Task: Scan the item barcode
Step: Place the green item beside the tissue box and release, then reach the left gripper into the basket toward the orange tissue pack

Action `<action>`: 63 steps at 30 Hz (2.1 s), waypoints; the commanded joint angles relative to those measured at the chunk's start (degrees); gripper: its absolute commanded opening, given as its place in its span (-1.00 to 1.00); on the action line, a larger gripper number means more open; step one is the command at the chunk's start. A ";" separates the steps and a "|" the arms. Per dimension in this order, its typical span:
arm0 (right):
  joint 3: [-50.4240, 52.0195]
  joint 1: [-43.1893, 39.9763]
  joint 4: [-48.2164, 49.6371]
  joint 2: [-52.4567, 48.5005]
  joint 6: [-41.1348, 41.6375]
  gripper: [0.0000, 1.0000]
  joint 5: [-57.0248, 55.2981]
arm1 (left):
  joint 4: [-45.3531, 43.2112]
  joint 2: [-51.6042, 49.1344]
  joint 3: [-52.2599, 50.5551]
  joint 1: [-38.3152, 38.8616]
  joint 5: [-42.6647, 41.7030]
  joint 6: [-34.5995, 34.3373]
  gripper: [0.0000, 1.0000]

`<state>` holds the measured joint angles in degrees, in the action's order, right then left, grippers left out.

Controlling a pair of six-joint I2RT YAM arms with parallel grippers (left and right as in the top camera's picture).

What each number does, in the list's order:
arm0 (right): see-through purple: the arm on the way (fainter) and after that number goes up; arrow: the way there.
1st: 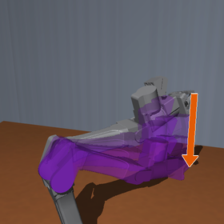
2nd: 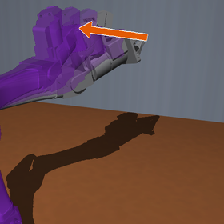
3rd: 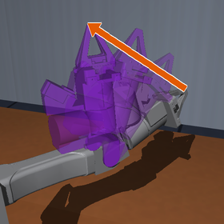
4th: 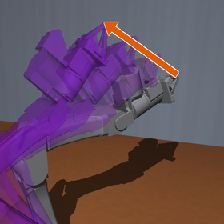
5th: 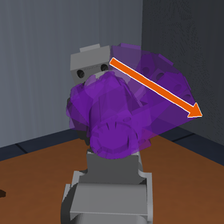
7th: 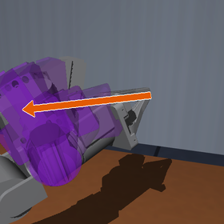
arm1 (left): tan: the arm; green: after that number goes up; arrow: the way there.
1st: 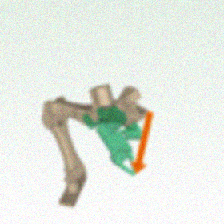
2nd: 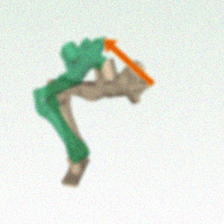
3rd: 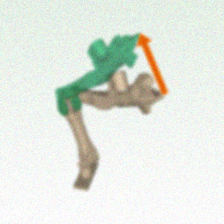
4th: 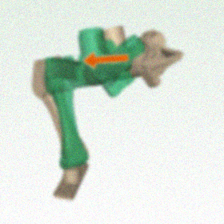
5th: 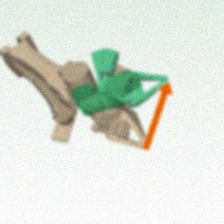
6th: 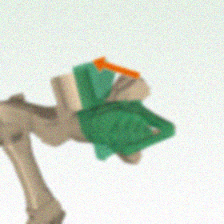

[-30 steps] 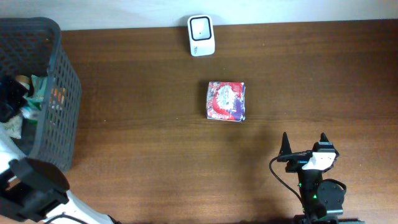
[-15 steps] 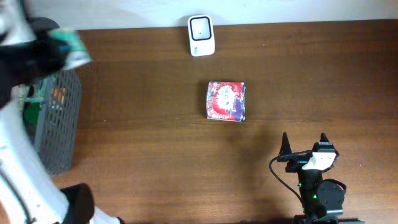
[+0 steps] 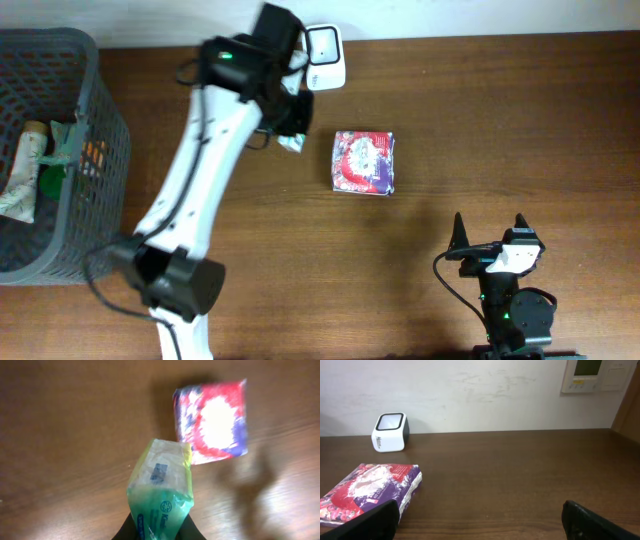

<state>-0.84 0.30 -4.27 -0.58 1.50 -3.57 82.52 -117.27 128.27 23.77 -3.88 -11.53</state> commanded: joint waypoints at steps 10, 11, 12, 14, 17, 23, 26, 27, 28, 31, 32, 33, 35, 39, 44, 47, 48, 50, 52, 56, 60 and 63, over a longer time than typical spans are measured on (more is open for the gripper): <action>0.52 -0.33 -0.15 0.37 0.31 0.97 -0.09 | -12.00 -16.41 -7.28 2.12 -2.19 -6.88 -0.85; 0.52 -0.33 -0.15 0.37 0.31 0.97 -0.09 | -11.98 -17.49 -7.28 2.23 -5.53 -6.88 -0.84; 0.52 -0.33 -0.15 0.37 0.31 0.97 -0.09 | -11.93 -18.27 -7.28 2.51 -8.04 -6.88 -0.82; 0.52 -0.33 -0.15 0.37 0.31 0.97 -0.09 | -11.93 -18.91 -7.28 3.34 -10.16 -6.86 -0.35; 0.52 -0.33 -0.15 0.37 0.31 0.97 -0.09 | -11.69 -18.88 -7.21 4.59 -10.32 -6.32 0.99; 0.52 -0.33 -0.15 0.37 0.31 0.97 -0.09 | 5.90 -18.67 13.38 -1.92 -9.77 -1.25 0.98; 0.52 -0.33 -0.15 0.37 0.31 0.97 -0.09 | 14.23 -17.77 32.28 -8.26 -10.38 1.03 0.85; 0.52 -0.33 -0.15 0.37 0.31 0.97 -0.09 | 14.21 -16.17 35.26 -10.16 -10.29 0.96 0.71; 0.52 -0.33 -0.15 0.37 0.31 0.97 -0.09 | 14.21 -14.86 37.16 -11.67 -10.29 0.96 0.67; 0.52 -0.33 -0.15 0.37 0.31 0.97 -0.09 | 14.21 -7.63 38.07 -17.94 -8.98 1.18 0.15; 0.52 -0.33 -0.15 0.37 0.31 0.97 -0.09 | 14.21 -4.68 38.07 -20.37 -6.58 1.18 -0.01; 0.52 -0.33 -0.15 0.37 0.31 0.97 -0.09 | 14.21 -2.86 38.07 -21.94 -3.82 1.16 -0.07; 0.52 -0.33 -0.15 0.37 0.31 0.97 -0.09 | 14.21 2.25 38.07 -27.02 4.72 1.14 -0.07; 0.52 -0.33 -0.15 0.37 0.31 0.97 -0.09 | 14.21 8.11 38.05 -40.57 9.33 -0.17 0.13; 0.52 -0.33 -0.15 0.37 0.31 0.97 -0.09 | 14.21 8.22 32.89 -54.01 9.35 -6.80 0.98; 0.52 -0.33 -0.15 0.37 0.31 0.97 -0.09 | 12.04 8.22 25.46 -59.54 9.33 -8.76 0.99; 0.52 -0.33 -0.15 0.37 0.31 0.97 -0.09 | 10.91 8.22 22.95 -60.54 9.31 -8.85 0.98; 0.52 -0.33 -0.15 0.37 0.31 0.97 -0.09 | 7.61 8.22 16.76 -61.79 9.33 -8.83 0.98; 0.52 -0.33 -0.15 0.37 0.31 0.97 -0.09 | 1.73 8.22 9.94 -62.07 9.79 -8.85 0.98; 0.52 -0.33 -0.15 0.37 0.31 0.97 -0.09 | -5.70 8.22 0.94 -62.07 13.53 -10.58 0.99; 0.52 -0.33 -0.15 0.37 0.31 0.97 -0.09 | -14.71 8.22 -10.14 -62.07 18.43 -10.25 0.87; 0.52 -0.33 -0.15 0.37 0.31 0.97 -0.09 | -18.16 8.22 -14.86 -61.53 16.44 -9.25 0.76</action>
<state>-0.84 0.30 -4.25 -0.58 1.52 -3.57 66.54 -109.21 117.01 -38.02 12.53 -21.19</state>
